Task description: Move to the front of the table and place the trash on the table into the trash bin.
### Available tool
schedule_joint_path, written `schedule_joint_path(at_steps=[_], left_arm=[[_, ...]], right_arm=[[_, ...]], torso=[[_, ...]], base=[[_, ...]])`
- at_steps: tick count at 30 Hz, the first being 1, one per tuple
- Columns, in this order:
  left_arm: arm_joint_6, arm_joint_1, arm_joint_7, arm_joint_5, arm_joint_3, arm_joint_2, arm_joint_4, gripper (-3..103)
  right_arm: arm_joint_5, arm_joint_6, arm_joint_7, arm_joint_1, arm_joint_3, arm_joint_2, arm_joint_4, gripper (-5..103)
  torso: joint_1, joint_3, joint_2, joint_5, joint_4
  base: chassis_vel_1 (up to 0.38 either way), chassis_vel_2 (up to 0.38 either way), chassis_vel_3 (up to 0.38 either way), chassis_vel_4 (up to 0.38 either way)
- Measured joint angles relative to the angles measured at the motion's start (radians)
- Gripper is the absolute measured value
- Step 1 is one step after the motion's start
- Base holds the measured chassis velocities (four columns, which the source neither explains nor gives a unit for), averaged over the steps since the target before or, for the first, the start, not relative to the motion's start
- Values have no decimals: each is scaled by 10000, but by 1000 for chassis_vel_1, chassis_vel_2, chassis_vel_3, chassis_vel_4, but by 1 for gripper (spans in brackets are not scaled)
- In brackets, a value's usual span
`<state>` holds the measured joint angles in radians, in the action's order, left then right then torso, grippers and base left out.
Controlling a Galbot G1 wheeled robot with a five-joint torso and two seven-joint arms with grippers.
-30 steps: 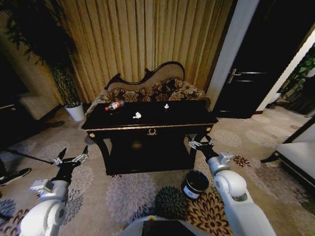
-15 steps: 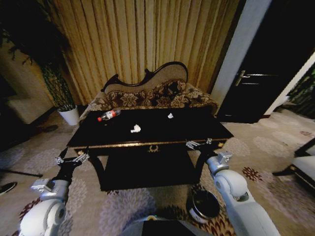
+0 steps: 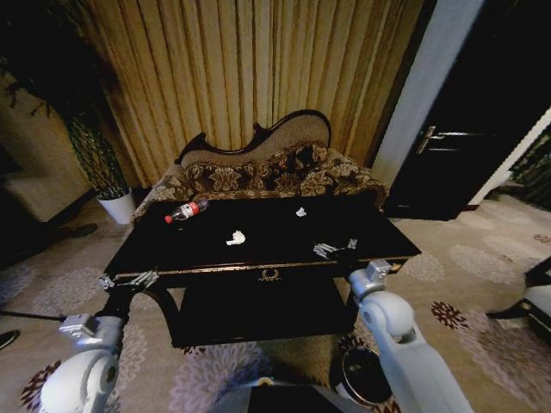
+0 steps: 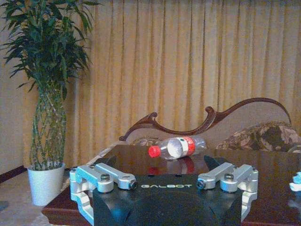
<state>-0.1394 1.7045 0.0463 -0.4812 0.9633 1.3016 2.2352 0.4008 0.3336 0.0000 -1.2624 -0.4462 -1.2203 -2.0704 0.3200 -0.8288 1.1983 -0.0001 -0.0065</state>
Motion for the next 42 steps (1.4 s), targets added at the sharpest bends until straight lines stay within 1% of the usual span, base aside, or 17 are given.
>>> schedule_joint_path(at_steps=[1,4,6,7,9,10,11,13,15,18,20,24,26,27,30,37,42], left_arm=[[0,0,0,0,0,0,0,100],[-65,-14,-13,4,90,102,48,100],[-75,28,-16,34,101,163,95,100],[-87,106,-24,128,103,293,197,100],[-97,141,-26,169,103,346,257,100],[-120,185,-34,213,104,421,353,100],[-120,185,-34,213,104,421,353,100],[-137,213,-47,241,122,522,488,100],[-217,218,-71,250,166,673,624,100],[-234,218,-79,256,183,730,659,100],[-248,215,-92,257,223,833,711,100],[-266,212,-101,256,267,917,773,100],[-275,211,-106,253,299,986,820,100],[-275,211,-106,253,299,986,820,100],[-281,210,-112,251,322,1030,844,100],[-278,225,-115,253,341,1148,843,100],[-256,229,-111,253,368,1178,818,100]], right_arm=[[0,0,0,0,0,0,0,100],[72,47,0,772,559,5,906,100],[149,107,1,1049,670,18,1113,100],[326,216,0,1537,786,42,1361,100],[397,274,1,1784,808,69,1467,100],[533,364,0,2286,880,161,1699,100],[533,364,0,2286,880,161,1699,100],[685,474,0,2988,1044,332,2122,100],[874,616,1,3887,1377,566,2823,100],[933,644,1,4190,1556,642,3130,100],[982,664,2,4792,1931,705,3779,100],[987,661,0,5383,2308,665,4423,100],[985,635,0,6209,2745,502,5303,100],[985,635,0,6209,2745,502,5303,100],[971,623,0,6973,3161,367,6178,100],[760,562,-1,7475,3388,272,7353,100],[623,371,0,7479,3334,315,7703,100]], torso=[[0,0,0,0,0],[22,-9,-13,2,1],[25,-11,-15,1,-3],[24,-10,-14,0,-3],[23,-9,-14,1,-1],[19,-7,-12,0,1],[19,-7,-12,0,1],[13,-4,-8,-1,2],[12,-4,-7,0,-2],[13,-5,-7,0,-1],[18,-7,-10,1,-2],[17,-7,-9,0,-2],[15,-5,-8,0,1],[15,-5,-8,0,1],[16,-6,-9,-1,0],[15,-6,-9,0,-1],[15,-6,-10,2,-3]], base=[[0,0,0,0],[0,0,0,0],[0,0,0,0],[0,0,0,0],[0,0,0,0],[0,0,0,0],[0,0,0,0],[0,0,0,0],[0,0,0,0],[0,0,0,0],[0,0,0,0],[0,0,0,0],[0,0,0,0],[0,0,0,0],[0,0,0,0],[0,0,0,0],[0,0,0,0]])
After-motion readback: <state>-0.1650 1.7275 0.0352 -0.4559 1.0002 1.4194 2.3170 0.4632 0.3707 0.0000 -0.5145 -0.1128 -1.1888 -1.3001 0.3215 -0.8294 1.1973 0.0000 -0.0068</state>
